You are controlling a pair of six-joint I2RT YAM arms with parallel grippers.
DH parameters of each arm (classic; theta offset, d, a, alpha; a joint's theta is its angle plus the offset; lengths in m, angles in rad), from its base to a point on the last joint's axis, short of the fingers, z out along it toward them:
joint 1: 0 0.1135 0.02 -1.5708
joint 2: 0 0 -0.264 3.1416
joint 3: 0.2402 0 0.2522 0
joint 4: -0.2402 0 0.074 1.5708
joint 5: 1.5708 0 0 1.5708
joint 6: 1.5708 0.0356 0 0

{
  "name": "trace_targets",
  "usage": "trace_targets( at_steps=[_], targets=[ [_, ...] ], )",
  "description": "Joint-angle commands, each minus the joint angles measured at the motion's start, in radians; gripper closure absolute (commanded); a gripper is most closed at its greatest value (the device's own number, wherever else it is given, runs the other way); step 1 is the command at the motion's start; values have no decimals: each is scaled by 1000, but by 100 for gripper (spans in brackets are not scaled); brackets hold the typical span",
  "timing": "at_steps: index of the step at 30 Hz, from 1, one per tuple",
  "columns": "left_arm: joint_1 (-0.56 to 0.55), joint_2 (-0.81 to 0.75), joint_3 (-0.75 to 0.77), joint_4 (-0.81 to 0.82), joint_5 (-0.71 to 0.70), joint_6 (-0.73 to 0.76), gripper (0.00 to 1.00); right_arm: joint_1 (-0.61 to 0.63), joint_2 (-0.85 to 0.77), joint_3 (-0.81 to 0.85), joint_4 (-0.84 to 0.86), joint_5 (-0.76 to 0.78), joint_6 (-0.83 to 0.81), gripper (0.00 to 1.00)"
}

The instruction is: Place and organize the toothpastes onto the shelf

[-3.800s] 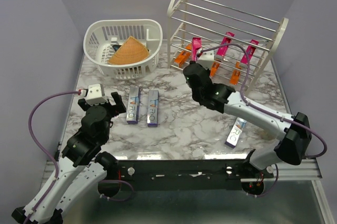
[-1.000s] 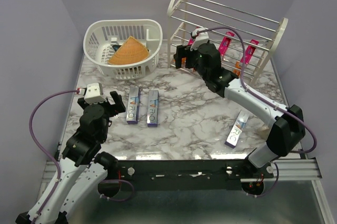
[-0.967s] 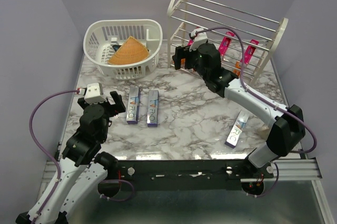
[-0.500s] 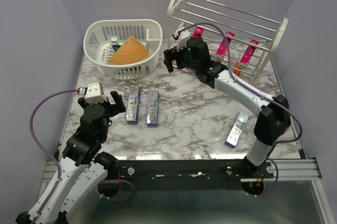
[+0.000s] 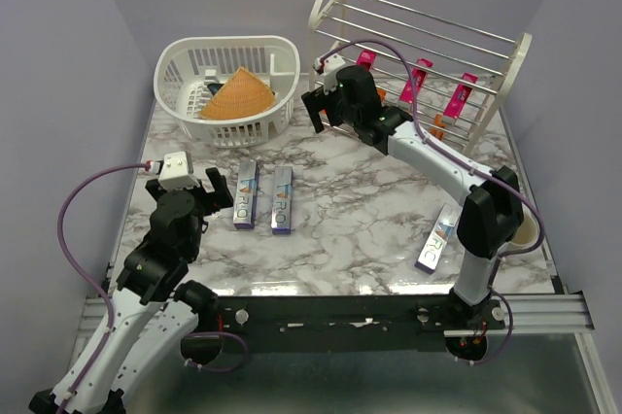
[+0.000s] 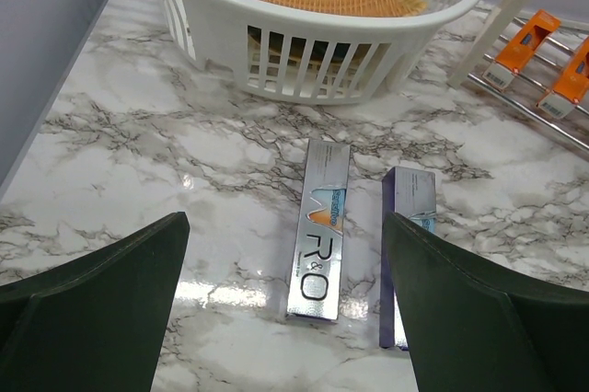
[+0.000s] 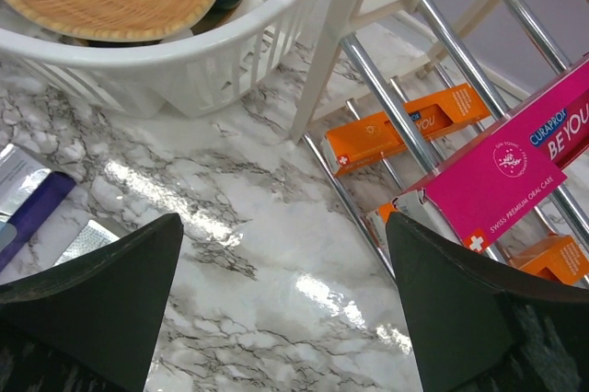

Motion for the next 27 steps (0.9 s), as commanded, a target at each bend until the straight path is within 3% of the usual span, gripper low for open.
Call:
trace_targets(
  at_steps=[1,27],
  targets=[
    [10,7,-7,24,21,-6,1,-10,31,29,-23,61,-35,0],
    [36,29,-4,29,35,-4,1,-48,127,83,103,200,-75,0]
  ],
)
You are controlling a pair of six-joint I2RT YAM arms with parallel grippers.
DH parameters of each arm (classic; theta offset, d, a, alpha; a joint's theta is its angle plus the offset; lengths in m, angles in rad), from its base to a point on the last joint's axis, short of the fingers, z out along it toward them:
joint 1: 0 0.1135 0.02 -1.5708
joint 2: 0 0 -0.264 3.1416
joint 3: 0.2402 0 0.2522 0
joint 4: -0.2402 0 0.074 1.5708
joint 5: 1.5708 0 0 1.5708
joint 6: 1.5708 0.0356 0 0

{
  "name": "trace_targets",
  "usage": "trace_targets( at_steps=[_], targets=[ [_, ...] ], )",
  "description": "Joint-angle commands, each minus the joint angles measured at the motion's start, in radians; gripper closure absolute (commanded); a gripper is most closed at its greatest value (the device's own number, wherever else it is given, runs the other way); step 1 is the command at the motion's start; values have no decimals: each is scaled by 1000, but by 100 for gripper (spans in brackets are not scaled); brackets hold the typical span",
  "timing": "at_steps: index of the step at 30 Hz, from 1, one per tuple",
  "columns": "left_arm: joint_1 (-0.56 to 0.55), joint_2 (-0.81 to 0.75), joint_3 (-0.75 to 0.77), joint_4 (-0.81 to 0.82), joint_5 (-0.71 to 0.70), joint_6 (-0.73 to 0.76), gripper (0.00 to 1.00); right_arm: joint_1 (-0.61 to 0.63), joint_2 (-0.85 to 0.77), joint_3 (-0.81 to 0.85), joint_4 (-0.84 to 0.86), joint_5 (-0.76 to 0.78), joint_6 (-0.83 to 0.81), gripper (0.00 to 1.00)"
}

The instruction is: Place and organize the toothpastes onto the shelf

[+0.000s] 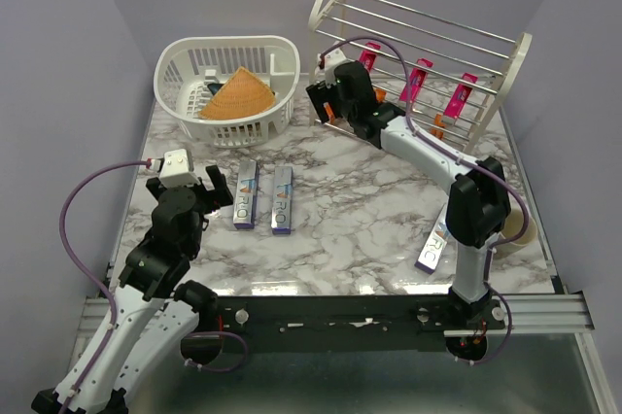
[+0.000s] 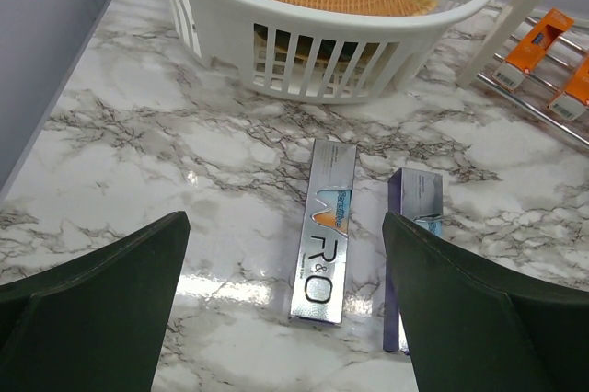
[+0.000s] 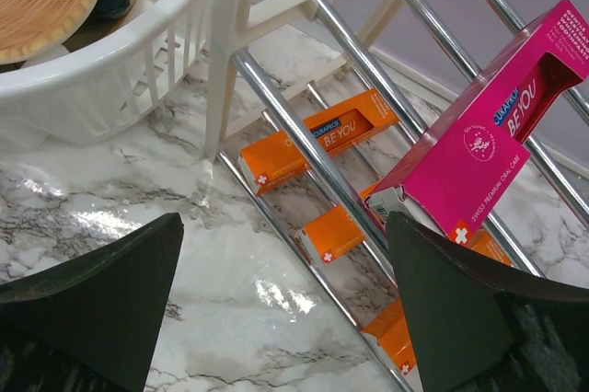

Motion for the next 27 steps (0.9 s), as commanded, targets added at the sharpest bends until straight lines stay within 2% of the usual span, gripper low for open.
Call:
trace_targets(
  at_steps=[1,4,10,17,22,27],
  targets=[
    [10,4,-4,20,25,-4,1,-16,27,26,51,48,2,0],
    [15,5,-6,21,28,-4,1,-15,-7,2,60,7,11,1],
    [23,7,-6,23,38,-4,1,-10,-137,-90,66,-172,63,1],
    [24,16,-4,24,55,-1,1,-10,-399,-295,81,-343,161,1],
    [24,36,-6,21,72,1,1,-10,-614,-491,95,-364,226,1],
    [26,66,-1,9,104,-7,1,-9,-784,-676,75,-312,304,1]
  ],
)
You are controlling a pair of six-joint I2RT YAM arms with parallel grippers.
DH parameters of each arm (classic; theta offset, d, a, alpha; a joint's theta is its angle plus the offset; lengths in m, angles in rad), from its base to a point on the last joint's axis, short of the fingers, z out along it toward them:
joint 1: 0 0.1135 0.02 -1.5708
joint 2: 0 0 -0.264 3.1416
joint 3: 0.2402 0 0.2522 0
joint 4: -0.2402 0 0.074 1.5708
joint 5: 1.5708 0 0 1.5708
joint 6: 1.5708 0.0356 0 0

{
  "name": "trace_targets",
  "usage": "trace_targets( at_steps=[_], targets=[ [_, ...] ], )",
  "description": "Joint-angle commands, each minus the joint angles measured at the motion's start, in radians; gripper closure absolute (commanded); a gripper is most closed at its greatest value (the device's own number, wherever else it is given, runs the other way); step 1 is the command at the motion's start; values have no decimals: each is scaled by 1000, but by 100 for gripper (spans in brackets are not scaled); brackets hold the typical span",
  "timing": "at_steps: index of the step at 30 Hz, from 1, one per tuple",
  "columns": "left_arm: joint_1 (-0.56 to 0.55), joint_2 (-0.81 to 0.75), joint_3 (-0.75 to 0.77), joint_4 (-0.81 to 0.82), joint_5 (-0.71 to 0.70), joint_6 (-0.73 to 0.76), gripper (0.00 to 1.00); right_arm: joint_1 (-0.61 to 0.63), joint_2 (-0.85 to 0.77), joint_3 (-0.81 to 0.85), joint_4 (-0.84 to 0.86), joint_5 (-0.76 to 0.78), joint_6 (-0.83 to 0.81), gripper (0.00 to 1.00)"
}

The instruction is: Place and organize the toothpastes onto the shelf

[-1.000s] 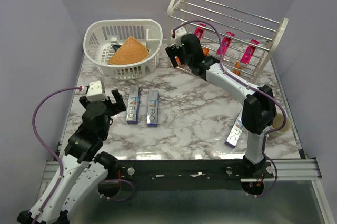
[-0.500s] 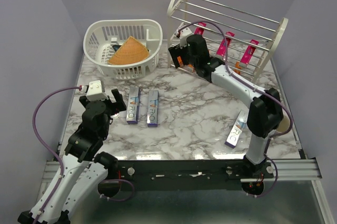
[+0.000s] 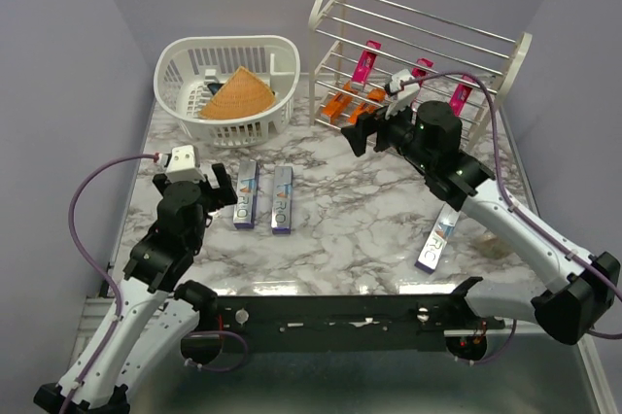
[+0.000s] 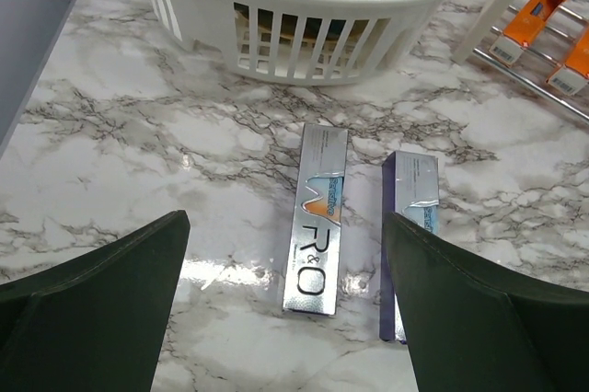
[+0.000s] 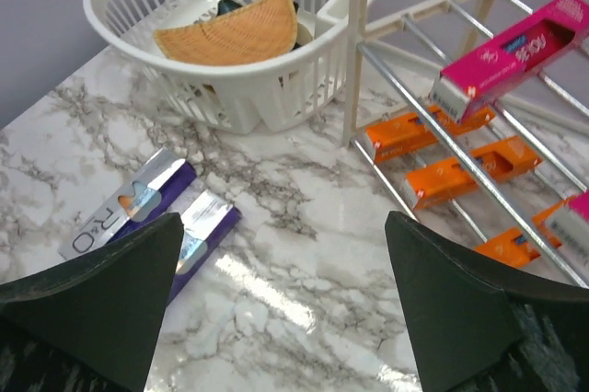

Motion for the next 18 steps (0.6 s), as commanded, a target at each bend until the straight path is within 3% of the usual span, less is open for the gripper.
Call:
trace_targets(
  at_steps=[1,8,12,18],
  targets=[
    [7,37,-1,-2,70,-12,1,-1,-137,-169,-44,8,101,1],
    [7,165,17,-89,137,-157,1,-1,-315,-407,-45,134,169,0],
    [7,233,13,-163,98,-269,1,-1,-428,-504,11,208,230,0],
    [6,350,-9,-148,83,-348,1,-1,-562,-617,50,318,230,1]
  ],
)
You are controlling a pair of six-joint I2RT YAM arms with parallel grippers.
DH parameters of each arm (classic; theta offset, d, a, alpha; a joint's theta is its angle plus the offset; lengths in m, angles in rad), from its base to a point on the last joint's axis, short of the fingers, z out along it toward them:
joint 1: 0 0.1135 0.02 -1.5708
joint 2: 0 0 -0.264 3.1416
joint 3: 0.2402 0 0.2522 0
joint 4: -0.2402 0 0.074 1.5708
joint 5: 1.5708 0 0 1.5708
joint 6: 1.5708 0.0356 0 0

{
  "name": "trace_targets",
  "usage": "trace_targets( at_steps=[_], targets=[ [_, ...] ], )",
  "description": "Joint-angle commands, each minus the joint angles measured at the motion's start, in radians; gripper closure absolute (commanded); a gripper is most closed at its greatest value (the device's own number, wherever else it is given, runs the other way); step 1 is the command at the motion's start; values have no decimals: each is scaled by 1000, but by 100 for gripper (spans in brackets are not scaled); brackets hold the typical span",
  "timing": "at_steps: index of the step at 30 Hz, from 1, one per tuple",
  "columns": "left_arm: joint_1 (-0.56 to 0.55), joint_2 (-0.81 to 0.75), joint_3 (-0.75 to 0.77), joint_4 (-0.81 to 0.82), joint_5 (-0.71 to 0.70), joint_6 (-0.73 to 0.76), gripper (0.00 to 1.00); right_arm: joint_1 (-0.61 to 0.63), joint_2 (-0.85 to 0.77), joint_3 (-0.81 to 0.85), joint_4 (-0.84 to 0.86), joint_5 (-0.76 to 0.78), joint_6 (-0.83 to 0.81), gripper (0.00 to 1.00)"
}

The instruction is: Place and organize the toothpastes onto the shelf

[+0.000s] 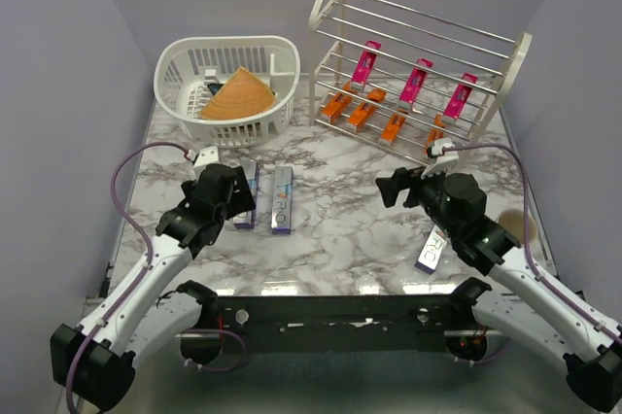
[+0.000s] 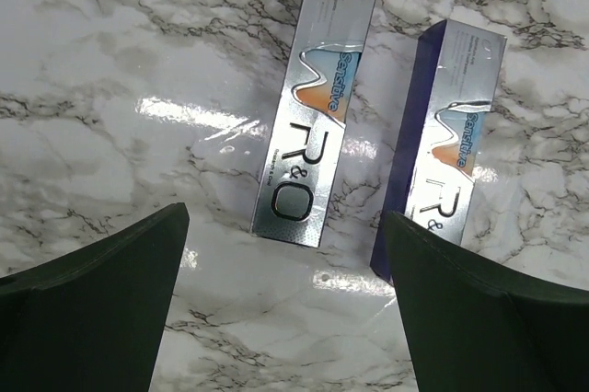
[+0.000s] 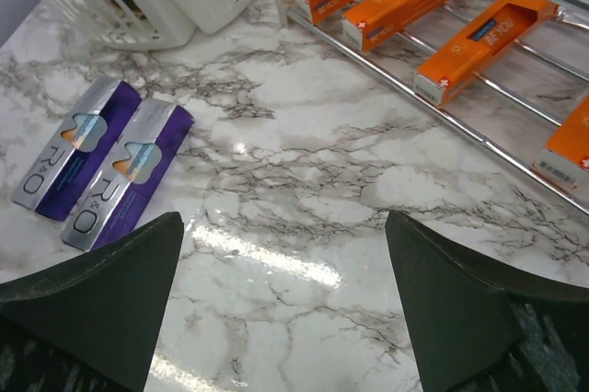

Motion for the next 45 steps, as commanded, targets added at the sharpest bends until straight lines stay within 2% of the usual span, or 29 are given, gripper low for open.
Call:
trace_targets(
  at_steps=[1,8,17,31,34,41,45],
  targets=[
    [2,83,-13,-13,-17,-101,1,0,-126,-72,89,144,34,1],
    [-33,117,-134,186,-33,-135,1,0,-283,-210,216,172,23,1],
    [-74,248,-183,240,-75,-171,5,0,-260,-222,232,184,20,1],
    [-209,346,-197,356,-170,-116,22,0,-242,-227,238,195,18,1],
    [-267,352,-178,359,-185,-116,27,0,-239,-228,241,194,17,1],
    [-287,383,-171,298,-291,-256,28,0,-242,-230,243,195,18,1],
    [-291,392,-197,335,-331,-326,26,0,-243,-230,241,195,17,1]
  ],
)
